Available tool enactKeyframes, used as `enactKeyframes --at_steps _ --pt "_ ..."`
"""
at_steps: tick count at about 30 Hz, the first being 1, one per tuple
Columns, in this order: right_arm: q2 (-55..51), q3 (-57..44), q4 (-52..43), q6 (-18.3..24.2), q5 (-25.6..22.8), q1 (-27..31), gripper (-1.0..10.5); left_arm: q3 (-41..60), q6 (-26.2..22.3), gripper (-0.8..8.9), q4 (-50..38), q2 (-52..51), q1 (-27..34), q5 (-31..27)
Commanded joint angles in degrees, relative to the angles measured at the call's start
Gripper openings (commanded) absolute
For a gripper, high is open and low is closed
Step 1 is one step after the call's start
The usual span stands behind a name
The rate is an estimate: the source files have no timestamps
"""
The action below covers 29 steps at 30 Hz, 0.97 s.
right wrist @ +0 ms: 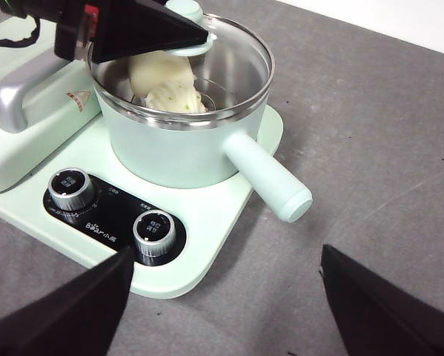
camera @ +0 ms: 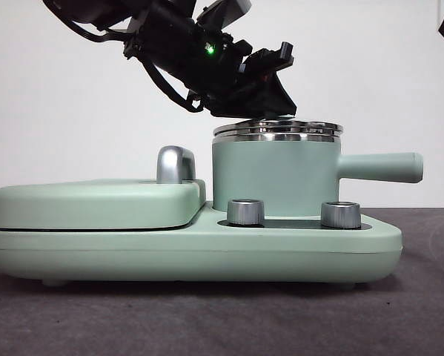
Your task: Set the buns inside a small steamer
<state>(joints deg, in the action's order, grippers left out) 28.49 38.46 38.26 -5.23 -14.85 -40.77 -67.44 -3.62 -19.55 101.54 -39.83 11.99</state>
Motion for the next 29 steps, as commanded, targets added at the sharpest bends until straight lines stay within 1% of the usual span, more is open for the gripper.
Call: enactKeyframes --at_steps 1,4,8,14,22,24,25,27,29 --pt "0.3 0.3 -0.4 -0.8 -0.2 -0.3 4.0 -1.6 -0.6 0.11 -0.6 1.2 -0.3 -0.5" --pt "0.3 0.3 -0.4 -0.8 -0.2 -0.3 4.0 -1.6 -2.2 0.11 -0.6 1.2 -0.3 -1.6" --pt "0.3 0.3 -0.4 -0.8 -0.2 -0.3 4.0 -1.6 -3.4 0.11 -0.6 1.2 0.0 -1.6" --pt "0.3 0.3 -0.4 -0.8 -0.2 -0.3 4.0 -1.6 -3.2 0.11 -0.3 1.4 0.1 -1.6" --pt "0.3 0.3 -0.4 -0.8 -0.2 -0.3 4.0 -1.6 -3.2 0.11 3.9 1.7 0.1 -1.6" --pt "0.3 0.3 -0.4 -0.8 -0.2 -0.3 4.0 -1.6 -3.2 0.48 3.8 1.7 0.0 -1.6" --pt "0.3 0.3 -0.4 -0.8 -0.2 -0.3 4.0 -1.6 -3.1 0.91 3.6 1.7 0.1 -1.6" --pt "0.3 0.3 -0.4 -0.8 -0.2 -0.3 4.0 -1.6 -2.8 2.14 3.1 1.7 0.1 -1.6" --pt "0.3 0.3 -0.4 -0.8 -0.2 -0.3 4.0 -1.7 -2.8 2.88 3.2 1.7 0.1 -1.6"
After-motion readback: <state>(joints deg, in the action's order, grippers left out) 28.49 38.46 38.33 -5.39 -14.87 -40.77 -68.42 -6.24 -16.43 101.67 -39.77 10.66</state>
